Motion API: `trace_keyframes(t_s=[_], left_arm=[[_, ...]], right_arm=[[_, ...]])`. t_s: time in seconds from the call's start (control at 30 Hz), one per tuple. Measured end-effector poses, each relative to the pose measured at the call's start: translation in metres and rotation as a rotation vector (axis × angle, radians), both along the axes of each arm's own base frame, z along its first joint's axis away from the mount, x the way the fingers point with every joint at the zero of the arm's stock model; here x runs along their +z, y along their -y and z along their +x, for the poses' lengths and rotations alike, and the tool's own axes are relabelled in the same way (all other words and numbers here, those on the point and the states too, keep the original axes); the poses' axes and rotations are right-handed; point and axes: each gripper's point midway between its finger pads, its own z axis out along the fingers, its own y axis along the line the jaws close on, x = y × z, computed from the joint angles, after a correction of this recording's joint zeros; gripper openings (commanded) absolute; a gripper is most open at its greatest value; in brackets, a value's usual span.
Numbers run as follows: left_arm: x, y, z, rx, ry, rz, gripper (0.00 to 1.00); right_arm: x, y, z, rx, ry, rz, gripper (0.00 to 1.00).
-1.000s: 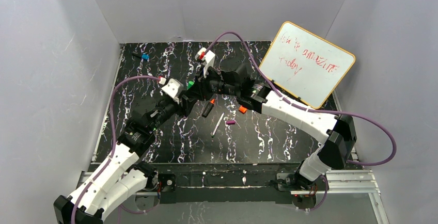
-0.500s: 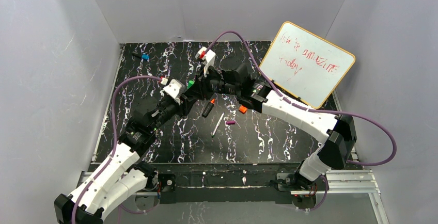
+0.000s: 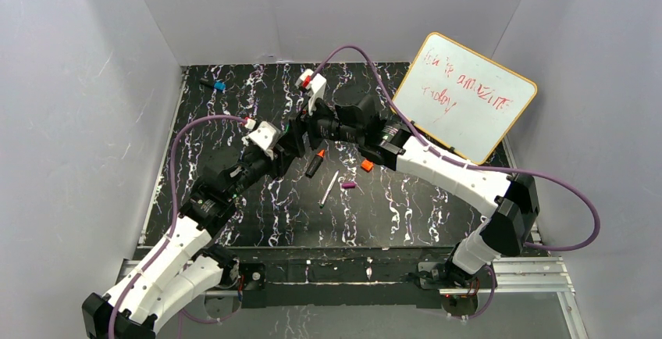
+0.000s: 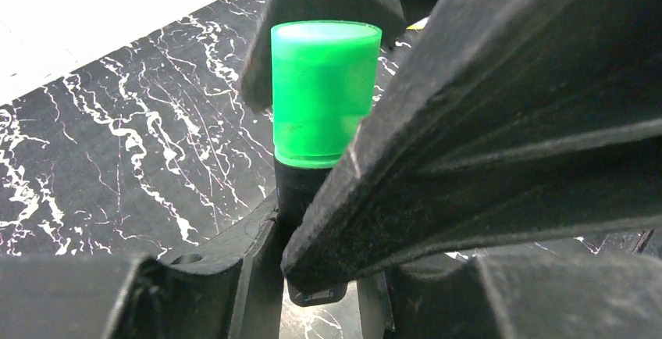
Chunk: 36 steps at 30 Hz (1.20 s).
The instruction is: Insert the pens into the pen caps
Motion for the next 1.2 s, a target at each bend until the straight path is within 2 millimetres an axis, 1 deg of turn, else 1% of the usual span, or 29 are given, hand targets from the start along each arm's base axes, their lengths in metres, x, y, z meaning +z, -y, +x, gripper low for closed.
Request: trace_keyframes(t_s=[0.03,0.1,0.17,0.2,0.23,0.27,0.37,0.4,0.5,0.77,0.8,0.83,0.9,0.93,0.97,1.2], left_arm=[[-0.002,0.000,-0.001,-0.002,-0.005,0.004,0.00],[-0.003,0.000,-0.001,-0.003,-0.008,0.007,0.00],[-0.003,0.000,-0.001,-0.003,-0.008,0.008,0.00],[-0.003,0.000,-0.001,-0.003,-0.008,0.008,0.00],[-0.003,0.000,-0.001,-0.003,-0.008,0.008,0.00],[-0.003,0.000,-0.001,-0.003,-0.008,0.008,0.00],[-0.003,0.000,-0.001,-0.005,-0.008,0.008,0.00],[-0.003,0.000,-0.001,-0.005,-0.008,0.008,0.00],[-0.003,0.000,-0.001,-0.005,-0.008,0.008,0.00],[-0.003,0.000,-0.001,-0.005,-0.007,0.008,0.00],[-0.003,0.000,-0.001,-0.004,-0.006,0.008,0.00],[-0.003,0.000,-0.001,-0.004,-0.005,0.009,0.00],[-0.002,0.000,0.000,-0.002,-0.004,0.009,0.00],[-0.002,0.000,0.000,-0.001,-0.003,0.009,0.00],[-0.002,0.000,0.000,-0.001,-0.003,0.009,0.00],[-0.004,-0.002,0.001,0.009,-0.002,0.020,0.00]], right_arm=[[0.002,0.000,0.001,-0.003,0.005,0.005,0.88],[0.004,0.001,0.003,-0.014,0.013,0.009,0.90],[0.006,0.002,0.005,-0.028,0.020,0.013,0.91],[0.008,0.003,0.006,-0.036,0.024,0.016,0.89],[0.010,0.003,0.007,-0.045,0.029,0.021,0.85],[0.013,0.004,0.009,-0.055,0.035,0.027,0.79],[0.023,0.007,0.011,-0.076,0.056,0.051,0.52],[0.026,0.008,0.011,-0.079,0.061,0.059,0.49],[0.032,0.008,0.012,-0.084,0.066,0.076,0.49],[0.032,0.008,0.011,-0.083,0.066,0.076,0.49],[0.032,0.008,0.011,-0.083,0.066,0.076,0.48],[0.031,0.008,0.011,-0.082,0.065,0.075,0.40],[0.031,0.008,0.011,-0.081,0.065,0.074,0.16],[0.031,0.008,0.011,-0.079,0.065,0.073,0.07],[0.031,0.008,0.010,-0.078,0.061,0.074,0.02],[0.029,0.007,0.011,-0.081,0.055,0.071,0.01]])
